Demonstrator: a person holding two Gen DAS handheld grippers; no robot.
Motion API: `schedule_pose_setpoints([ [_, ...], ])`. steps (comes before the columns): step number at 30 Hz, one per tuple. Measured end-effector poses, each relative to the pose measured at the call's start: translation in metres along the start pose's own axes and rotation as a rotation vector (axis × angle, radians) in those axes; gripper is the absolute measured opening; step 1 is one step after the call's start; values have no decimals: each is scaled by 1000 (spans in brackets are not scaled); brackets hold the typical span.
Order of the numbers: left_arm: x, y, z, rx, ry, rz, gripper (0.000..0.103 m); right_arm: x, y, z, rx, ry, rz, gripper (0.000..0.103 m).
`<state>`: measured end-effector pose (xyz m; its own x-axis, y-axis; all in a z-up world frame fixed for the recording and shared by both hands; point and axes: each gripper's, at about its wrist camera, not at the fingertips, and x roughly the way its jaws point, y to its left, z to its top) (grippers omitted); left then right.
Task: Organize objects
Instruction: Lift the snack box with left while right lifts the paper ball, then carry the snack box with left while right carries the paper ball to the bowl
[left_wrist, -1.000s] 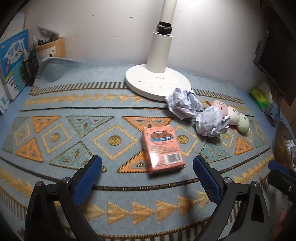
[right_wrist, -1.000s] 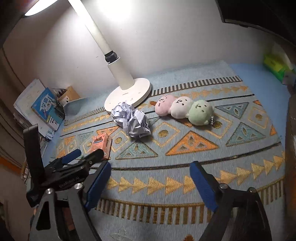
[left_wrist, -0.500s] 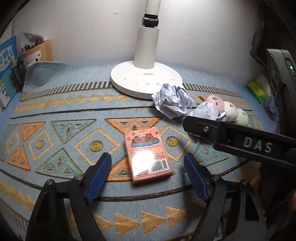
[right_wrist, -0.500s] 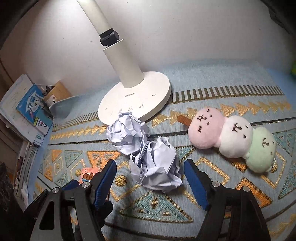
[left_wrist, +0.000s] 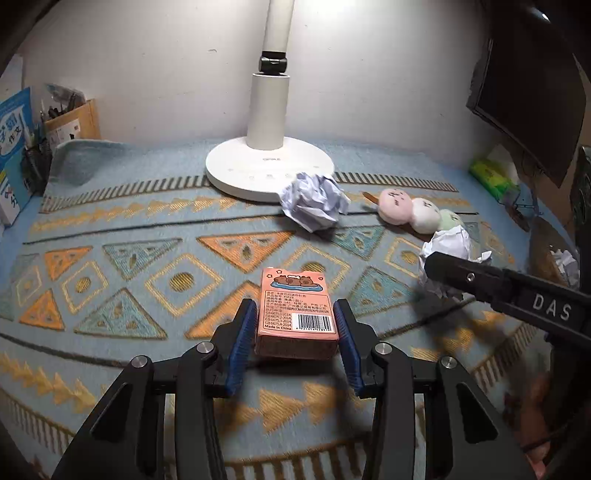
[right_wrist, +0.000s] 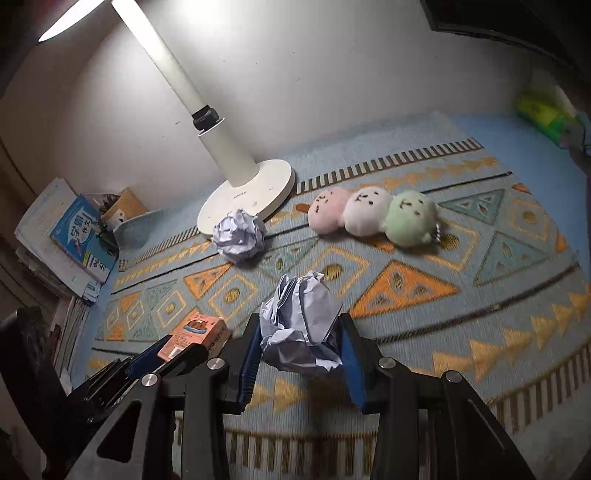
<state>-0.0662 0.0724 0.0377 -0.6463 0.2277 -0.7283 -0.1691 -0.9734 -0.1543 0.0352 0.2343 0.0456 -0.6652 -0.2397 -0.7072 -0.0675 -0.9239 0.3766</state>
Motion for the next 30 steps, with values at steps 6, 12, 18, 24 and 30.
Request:
schedule_pose_setpoints([
  [6,-45,-24,-46,-21,-23,1,39,-48,16,-49,-108,-44,-73,39],
  [12,-57,-37,-78,-42,8,19,39,-57,17,-73,-120,-25,-85,39],
  [18,-62,-47,-91,-14,19,23,39,-64,7,-85,-101,-24,-83,39],
  [24,-65,-51,-99,-13,-18,46,39,-67,0,-96,-102,-79,-172,39],
  [30,-74,-59,-93,3,-46,43,39,-88,9,-89,-132,-142,-190,39],
])
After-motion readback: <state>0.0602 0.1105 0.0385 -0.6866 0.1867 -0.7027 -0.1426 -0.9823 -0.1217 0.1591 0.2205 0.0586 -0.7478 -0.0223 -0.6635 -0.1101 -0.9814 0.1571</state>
